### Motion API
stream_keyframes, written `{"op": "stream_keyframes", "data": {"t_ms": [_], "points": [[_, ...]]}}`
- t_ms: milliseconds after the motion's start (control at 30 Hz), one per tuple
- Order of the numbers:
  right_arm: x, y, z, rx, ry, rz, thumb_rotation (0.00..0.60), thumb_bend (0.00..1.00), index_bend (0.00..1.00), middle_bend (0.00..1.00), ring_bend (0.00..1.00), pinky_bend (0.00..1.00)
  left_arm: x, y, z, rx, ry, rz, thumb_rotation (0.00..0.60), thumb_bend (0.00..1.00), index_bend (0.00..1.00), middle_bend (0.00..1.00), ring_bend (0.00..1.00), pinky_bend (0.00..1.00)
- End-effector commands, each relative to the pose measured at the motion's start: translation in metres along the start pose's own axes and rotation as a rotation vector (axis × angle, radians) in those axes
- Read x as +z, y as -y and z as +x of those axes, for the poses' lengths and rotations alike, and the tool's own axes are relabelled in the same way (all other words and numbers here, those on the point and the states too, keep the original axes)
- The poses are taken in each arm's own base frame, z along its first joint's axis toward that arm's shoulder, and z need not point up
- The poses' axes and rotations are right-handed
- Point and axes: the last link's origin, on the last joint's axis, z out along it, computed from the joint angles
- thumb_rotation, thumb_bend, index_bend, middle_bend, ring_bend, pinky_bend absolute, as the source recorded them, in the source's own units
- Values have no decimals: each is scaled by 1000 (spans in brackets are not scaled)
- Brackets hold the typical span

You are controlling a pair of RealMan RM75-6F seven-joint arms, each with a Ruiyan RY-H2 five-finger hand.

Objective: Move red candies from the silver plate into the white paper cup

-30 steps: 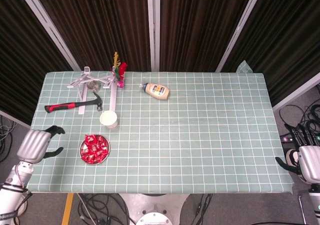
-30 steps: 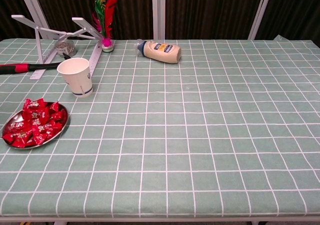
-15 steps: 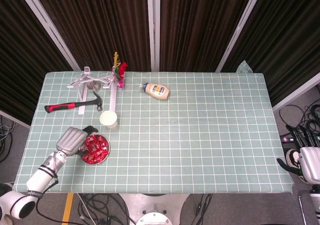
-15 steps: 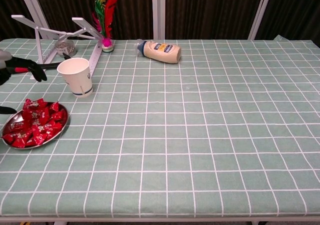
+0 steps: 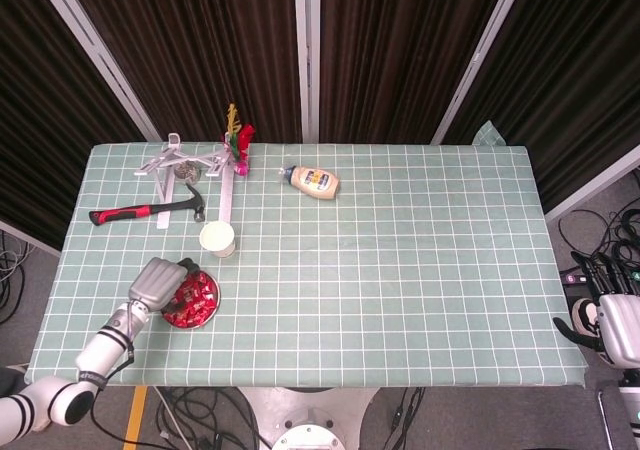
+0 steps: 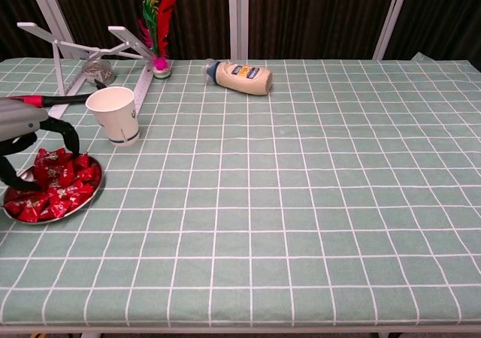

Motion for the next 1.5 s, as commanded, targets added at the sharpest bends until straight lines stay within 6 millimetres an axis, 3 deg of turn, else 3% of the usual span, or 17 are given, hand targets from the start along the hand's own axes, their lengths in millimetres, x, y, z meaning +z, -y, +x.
{"op": "stream_keyframes", "data": {"t_ms": [33,333,667,1100,1300,1500], "points": [[0,0,0,0,2,1,600,113,80,137,0,78,2,-1,-3,13,2,2,600,197,417,429,868,1000],[0,0,0,-2,1,-3,600,113,80,137,0,78,6,-1,-5,5,-43,8,600,263,509,542,908,1000],[-1,1,1,-1,4,-6,600,113,80,138,0,78,10,0,-12,0,-36,15,600,281,532,576,919,1000],[-2,2,1,-2,6,-7,600,113,80,138,0,84,7,-2,-15,-37,-65,3,600,434,673,736,956,1000],[-3,3,3,-1,0,0,600,112,80,138,0,86,-2,-5,3,-65,-128,-16,600,456,698,764,963,1000],[-3,3,3,0,1,5,600,112,80,138,0,87,-1,-6,46,-150,-240,-38,600,454,696,761,963,1000]]}}
